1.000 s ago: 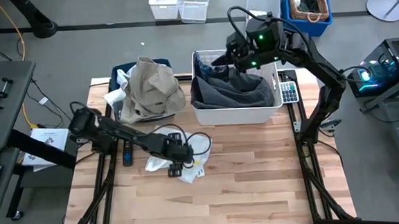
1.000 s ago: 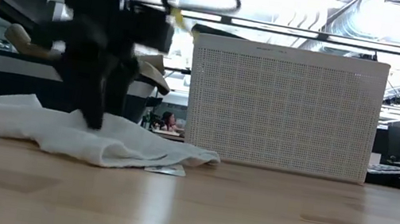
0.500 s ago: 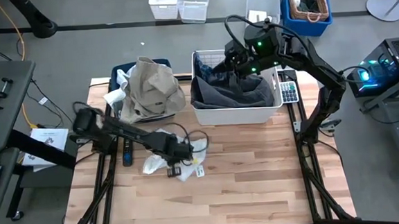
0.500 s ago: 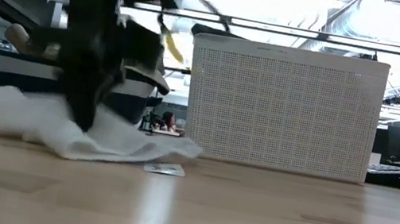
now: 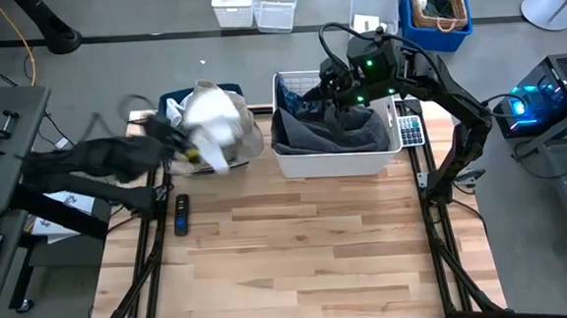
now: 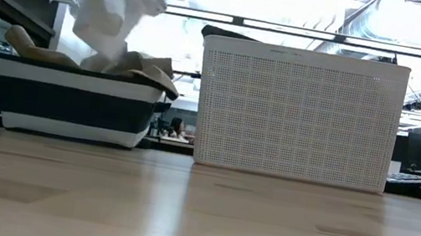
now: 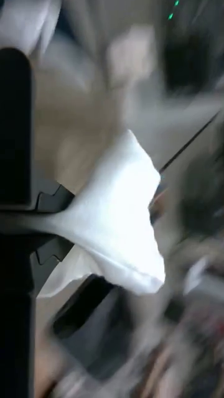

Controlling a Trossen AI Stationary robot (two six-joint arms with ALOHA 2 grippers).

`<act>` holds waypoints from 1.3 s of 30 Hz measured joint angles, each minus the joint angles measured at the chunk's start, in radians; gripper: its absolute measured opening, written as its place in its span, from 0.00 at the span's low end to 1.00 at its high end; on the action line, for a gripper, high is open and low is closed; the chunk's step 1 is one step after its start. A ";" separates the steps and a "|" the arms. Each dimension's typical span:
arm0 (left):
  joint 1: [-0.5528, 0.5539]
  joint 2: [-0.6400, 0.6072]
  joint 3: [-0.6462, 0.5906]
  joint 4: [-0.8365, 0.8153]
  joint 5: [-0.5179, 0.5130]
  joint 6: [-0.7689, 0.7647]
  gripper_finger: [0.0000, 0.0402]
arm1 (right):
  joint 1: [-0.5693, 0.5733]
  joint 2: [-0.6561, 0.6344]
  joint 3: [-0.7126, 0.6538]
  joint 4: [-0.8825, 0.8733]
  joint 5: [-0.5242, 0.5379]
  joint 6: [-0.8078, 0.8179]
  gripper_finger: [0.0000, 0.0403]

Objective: Sort clothes
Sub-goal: Put the white short into the blue laundry organizer

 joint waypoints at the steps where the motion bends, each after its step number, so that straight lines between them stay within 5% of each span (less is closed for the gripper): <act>1: 0.024 -0.035 0.000 0.007 -0.065 0.036 0.01 | 0.000 0.000 0.000 0.001 0.002 0.000 0.60; 5: 0.150 -0.099 0.004 -0.053 -0.186 0.166 0.00 | 0.000 0.000 0.000 0.018 0.005 0.000 0.60; 12: 0.349 0.009 -0.121 -0.309 0.153 -0.063 0.00 | 0.000 0.000 0.000 0.040 0.005 0.001 0.60; 20: 0.395 0.155 -0.388 0.270 0.393 0.086 0.10 | 0.000 0.000 0.000 0.039 0.004 0.027 0.60; 29: 0.457 0.247 -0.217 0.363 0.580 0.246 0.31 | 0.018 0.000 0.000 0.017 0.001 0.046 0.60; 39: 0.470 0.191 -0.084 0.219 0.589 0.333 0.58 | 0.032 0.000 0.000 -0.006 0.001 0.049 0.60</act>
